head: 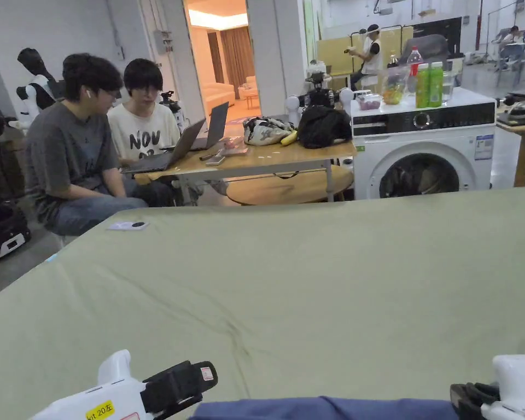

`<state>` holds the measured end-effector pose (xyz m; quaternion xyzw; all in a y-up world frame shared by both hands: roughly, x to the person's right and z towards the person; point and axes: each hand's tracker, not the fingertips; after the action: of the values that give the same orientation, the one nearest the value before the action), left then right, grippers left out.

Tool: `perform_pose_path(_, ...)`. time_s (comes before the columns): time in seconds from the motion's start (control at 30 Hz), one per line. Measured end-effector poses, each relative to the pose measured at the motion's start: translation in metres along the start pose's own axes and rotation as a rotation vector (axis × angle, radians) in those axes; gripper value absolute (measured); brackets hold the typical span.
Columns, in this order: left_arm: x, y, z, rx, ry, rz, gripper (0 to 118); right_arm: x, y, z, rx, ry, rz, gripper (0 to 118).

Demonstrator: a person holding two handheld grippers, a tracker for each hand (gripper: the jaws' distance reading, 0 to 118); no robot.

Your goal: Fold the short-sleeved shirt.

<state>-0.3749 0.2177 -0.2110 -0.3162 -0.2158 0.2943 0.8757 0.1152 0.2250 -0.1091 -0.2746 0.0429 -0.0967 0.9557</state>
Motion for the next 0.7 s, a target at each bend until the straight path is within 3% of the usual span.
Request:
perform_pose_path(0.27,-0.061,-0.042,-0.062,-0.136,-0.059,0.366,89,0.007,-0.007,0.011,-0.002,0.034,-0.057,0)
perform_pose_path(0.3,-0.059,-0.049,-0.067,-0.089,-0.113,0.399,73,0.008,-0.009,0.014,0.000,0.026,-0.058,0)
perform_pose_path(0.37,-0.056,-0.058,-0.083,-0.115,-0.104,0.492,16,0.013,-0.011,0.018,-0.003,0.021,-0.061,0)
perform_pose_path(0.4,-0.053,-0.064,-0.089,-0.118,-0.084,0.507,10,0.015,-0.013,0.019,-0.005,0.013,-0.068,0)
perform_pose_path(0.53,-0.046,-0.047,-0.061,0.046,-0.083,0.487,7,0.023,-0.015,0.022,-0.019,-0.008,-0.072,0)
perform_pose_path(0.6,-0.046,-0.023,-0.036,0.095,-0.176,0.477,6,0.028,-0.015,0.023,-0.019,-0.007,-0.085,0)
perform_pose_path(0.7,-0.030,0.020,0.016,0.157,-0.042,0.257,6,0.031,-0.018,0.026,-0.015,0.029,-0.106,0)
